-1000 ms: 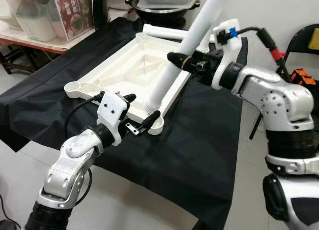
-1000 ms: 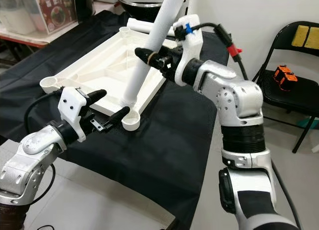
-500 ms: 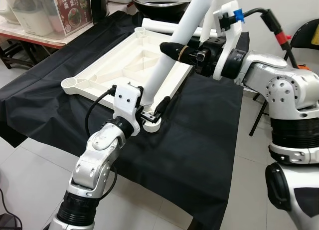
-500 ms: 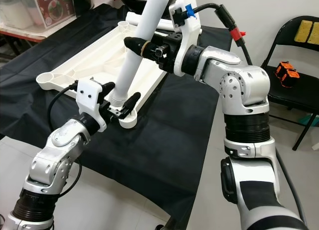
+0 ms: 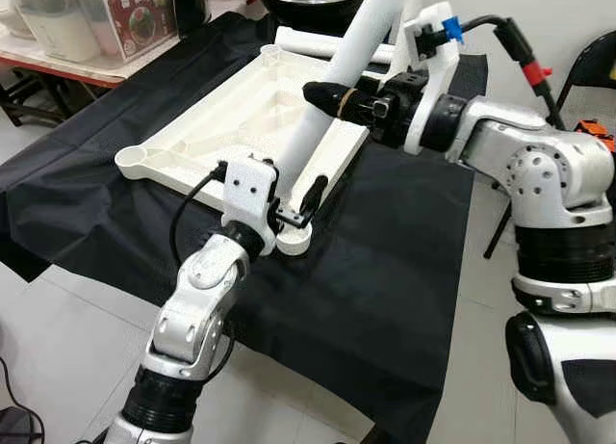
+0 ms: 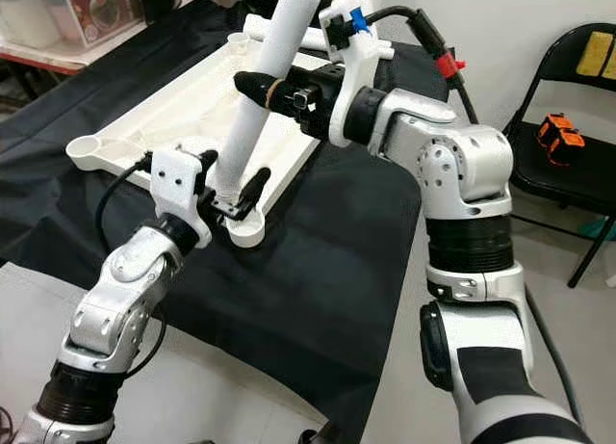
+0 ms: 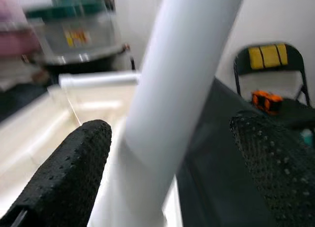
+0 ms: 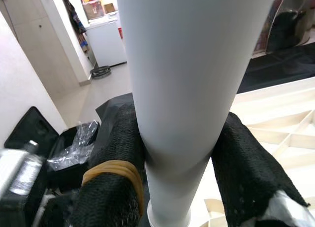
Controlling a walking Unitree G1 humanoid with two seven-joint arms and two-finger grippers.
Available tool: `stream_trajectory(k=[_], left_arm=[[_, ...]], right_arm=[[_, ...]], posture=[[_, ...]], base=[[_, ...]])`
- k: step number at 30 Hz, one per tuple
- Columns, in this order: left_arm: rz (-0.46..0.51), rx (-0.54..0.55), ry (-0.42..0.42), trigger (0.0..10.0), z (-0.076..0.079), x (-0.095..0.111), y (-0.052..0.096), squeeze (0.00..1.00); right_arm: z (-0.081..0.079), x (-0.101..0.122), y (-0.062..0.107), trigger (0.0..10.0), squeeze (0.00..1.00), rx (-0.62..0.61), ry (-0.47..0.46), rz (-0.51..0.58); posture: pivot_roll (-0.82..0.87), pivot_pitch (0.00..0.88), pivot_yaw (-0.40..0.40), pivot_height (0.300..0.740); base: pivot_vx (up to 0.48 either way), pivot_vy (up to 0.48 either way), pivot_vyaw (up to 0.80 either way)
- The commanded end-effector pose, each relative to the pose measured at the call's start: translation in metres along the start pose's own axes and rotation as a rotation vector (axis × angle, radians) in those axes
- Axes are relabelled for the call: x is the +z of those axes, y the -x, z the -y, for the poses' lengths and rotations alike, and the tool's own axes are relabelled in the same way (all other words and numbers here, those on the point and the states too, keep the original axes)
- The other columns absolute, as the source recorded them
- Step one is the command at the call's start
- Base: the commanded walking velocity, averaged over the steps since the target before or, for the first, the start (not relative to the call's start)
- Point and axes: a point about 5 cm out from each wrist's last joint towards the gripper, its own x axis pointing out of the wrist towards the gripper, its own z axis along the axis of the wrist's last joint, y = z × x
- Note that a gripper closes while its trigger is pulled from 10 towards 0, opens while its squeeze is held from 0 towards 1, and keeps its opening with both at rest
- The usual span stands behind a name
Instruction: Building children table
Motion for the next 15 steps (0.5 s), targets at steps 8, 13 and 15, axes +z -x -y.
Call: stream_trajectory(k=[8, 13, 15], left_arm=[[-0.003, -0.074, -0.096, 10.0, 0.003, -0.002, 0.002, 1.0], [-0.06, -0.049, -0.209, 10.0, 0.004, -0.014, 0.0, 0.0], [-0.065, -0.042, -0.218, 10.0, 0.004, -0.015, 0.0, 0.0]], right_arm=[[0.0, 0.005, -0.002, 10.0, 0.0, -0.006, 0.003, 0.007], [-0.005, 0.006, -0.004, 10.0, 0.0, 0.017, -0.01, 0.016], [-0.006, 0.007, -0.005, 10.0, 0.0, 0.023, -0.013, 0.018]], posture=[[-0.03, 0.095, -0.021, 0.74], [-0.04, 0.096, -0.02, 0.74], [-0.04, 0.096, -0.02, 0.74]], base=[[0.0, 0.0, 0.0], [0.0, 0.0, 0.0], [0.0, 0.0, 0.0]])
